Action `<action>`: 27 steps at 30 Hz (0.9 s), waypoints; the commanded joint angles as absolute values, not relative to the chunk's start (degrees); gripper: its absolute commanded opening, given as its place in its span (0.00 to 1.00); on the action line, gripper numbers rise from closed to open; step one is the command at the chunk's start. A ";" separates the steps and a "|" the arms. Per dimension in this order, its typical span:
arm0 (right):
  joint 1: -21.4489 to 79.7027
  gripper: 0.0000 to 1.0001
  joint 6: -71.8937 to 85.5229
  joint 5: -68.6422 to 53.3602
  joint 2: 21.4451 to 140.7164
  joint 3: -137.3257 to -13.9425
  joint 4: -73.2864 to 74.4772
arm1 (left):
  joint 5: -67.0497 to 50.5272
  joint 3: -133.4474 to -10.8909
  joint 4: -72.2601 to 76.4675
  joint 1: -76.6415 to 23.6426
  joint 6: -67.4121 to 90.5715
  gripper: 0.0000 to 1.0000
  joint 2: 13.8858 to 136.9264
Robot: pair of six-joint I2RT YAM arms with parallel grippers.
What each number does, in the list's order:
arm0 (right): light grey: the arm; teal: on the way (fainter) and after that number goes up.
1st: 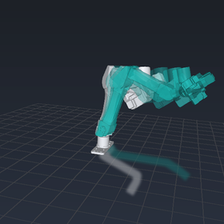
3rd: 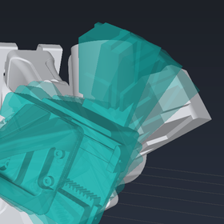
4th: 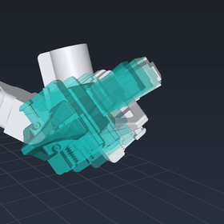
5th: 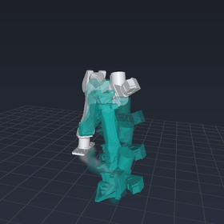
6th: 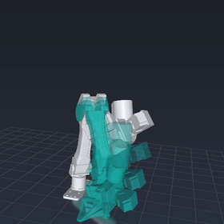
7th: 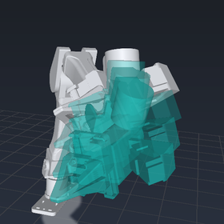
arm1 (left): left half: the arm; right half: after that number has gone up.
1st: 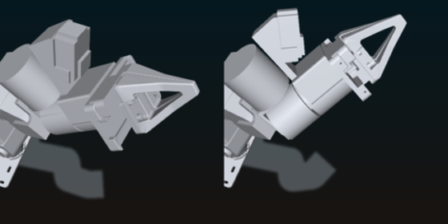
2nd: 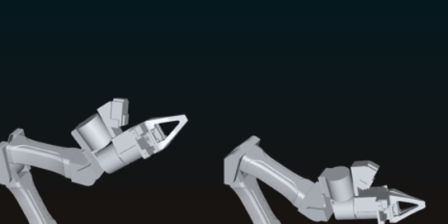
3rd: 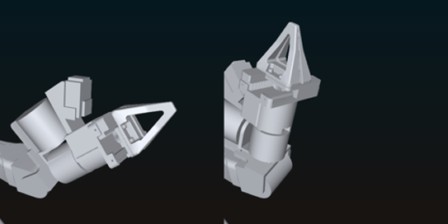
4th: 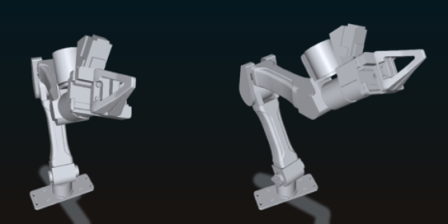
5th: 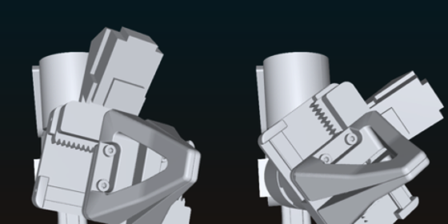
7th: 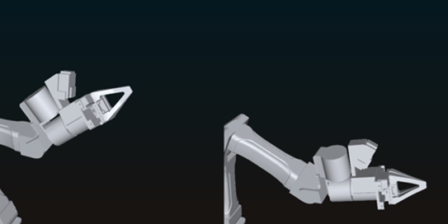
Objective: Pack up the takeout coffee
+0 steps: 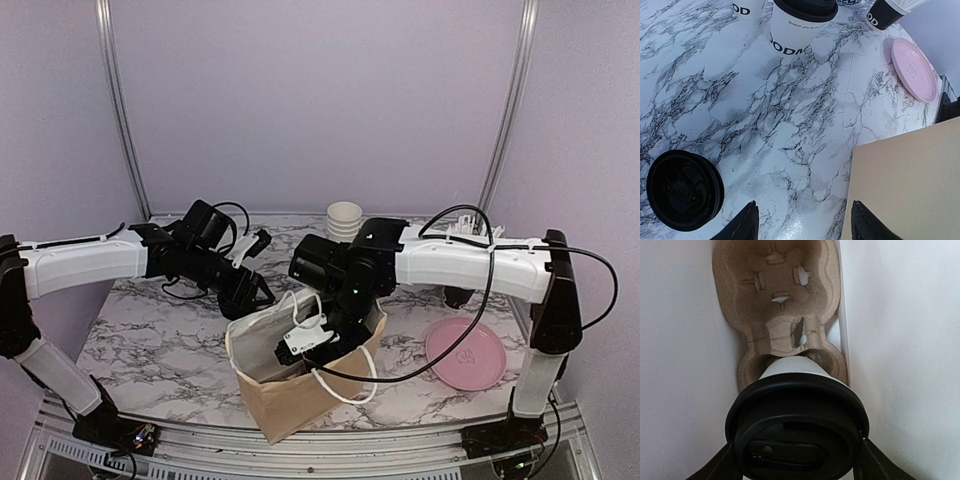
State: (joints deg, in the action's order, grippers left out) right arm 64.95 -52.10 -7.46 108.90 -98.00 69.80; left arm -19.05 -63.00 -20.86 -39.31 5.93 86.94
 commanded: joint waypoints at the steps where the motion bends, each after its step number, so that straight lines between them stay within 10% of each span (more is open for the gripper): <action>1: 64.58 0.42 -51.98 -5.25 110.33 -90.72 64.88 | -19.89 -62.09 -21.00 -38.84 5.24 0.63 85.51; 15: 64.95 0.46 -47.98 1.27 109.20 -88.38 59.41 | -20.22 -64.09 -23.26 -38.80 7.19 0.63 78.56; 27: 64.65 0.79 -50.18 -9.11 110.09 -101.60 71.82 | -22.32 -69.45 -29.20 -38.85 5.17 0.70 66.89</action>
State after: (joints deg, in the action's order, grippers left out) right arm 65.17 -49.34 -7.05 107.74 -97.30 67.83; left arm -19.64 -66.59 -25.76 -39.24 6.39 70.08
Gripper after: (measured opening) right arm 0.757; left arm 0.693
